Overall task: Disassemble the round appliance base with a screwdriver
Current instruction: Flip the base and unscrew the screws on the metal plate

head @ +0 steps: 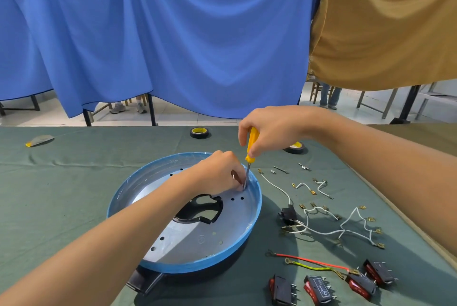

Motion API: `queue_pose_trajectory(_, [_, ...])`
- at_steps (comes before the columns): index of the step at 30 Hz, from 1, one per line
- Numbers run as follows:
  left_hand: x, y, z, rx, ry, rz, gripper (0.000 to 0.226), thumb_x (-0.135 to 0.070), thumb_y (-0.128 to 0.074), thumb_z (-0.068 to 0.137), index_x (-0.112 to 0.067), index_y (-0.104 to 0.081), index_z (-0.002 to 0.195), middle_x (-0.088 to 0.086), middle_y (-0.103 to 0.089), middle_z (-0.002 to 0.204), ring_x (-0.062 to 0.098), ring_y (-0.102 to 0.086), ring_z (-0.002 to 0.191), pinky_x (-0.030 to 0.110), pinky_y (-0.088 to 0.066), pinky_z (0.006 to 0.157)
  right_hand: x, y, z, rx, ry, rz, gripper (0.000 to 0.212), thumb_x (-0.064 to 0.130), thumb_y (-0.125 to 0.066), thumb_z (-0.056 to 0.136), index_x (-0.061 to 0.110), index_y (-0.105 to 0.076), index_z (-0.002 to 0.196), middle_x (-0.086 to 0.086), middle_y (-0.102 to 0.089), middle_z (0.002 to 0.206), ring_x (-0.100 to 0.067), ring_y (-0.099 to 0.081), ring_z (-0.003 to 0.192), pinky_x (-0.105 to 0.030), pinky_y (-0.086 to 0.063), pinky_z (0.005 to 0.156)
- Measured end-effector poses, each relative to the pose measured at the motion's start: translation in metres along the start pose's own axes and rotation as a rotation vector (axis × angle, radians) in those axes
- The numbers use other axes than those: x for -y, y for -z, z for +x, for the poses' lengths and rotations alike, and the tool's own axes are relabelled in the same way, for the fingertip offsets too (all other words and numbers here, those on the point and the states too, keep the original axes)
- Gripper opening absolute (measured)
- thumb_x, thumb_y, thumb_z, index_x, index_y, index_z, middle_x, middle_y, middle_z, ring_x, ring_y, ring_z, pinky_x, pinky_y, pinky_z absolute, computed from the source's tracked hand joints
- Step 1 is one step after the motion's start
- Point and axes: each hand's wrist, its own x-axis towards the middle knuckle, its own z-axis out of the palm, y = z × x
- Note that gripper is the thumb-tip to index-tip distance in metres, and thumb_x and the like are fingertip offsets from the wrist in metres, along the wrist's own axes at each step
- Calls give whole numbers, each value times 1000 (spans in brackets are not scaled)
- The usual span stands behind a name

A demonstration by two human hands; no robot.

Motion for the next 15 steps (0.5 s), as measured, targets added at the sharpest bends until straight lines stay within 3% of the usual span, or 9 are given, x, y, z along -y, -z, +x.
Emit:
queue_pose_trajectory(4, [-1, -2, 1, -11, -21, 9, 15, -16, -66, 84, -25, -78, 86, -5, -71, 86, 19, -60, 89, 40, -52, 83, 0, -2, 1, -9, 10, -25, 14, 33, -70, 83, 29, -65, 95, 13, -59, 82, -3, -53, 73, -23, -36, 54])
queue_pose_trajectory(9, [-1, -2, 1, 1, -12, 34, 13, -20, -66, 87, -25, -77, 91, -7, -71, 91, 17, -60, 91, 40, -52, 86, -9, 3, -3, -79, -16, 31, 10, 38, -71, 80, 31, -66, 85, 13, -64, 73, 7, -54, 59, -19, -33, 50])
queue_pose_trajectory(15, [-4, -4, 3, 101, 1, 116, 15, -22, -57, 94, -16, -68, 103, 3, -66, 102, 23, -59, 95, 43, -50, 88, -17, 4, -6, -131, -28, 105, 8, 36, -71, 80, 30, -68, 82, 9, -67, 76, -1, -58, 64, -21, -38, 55])
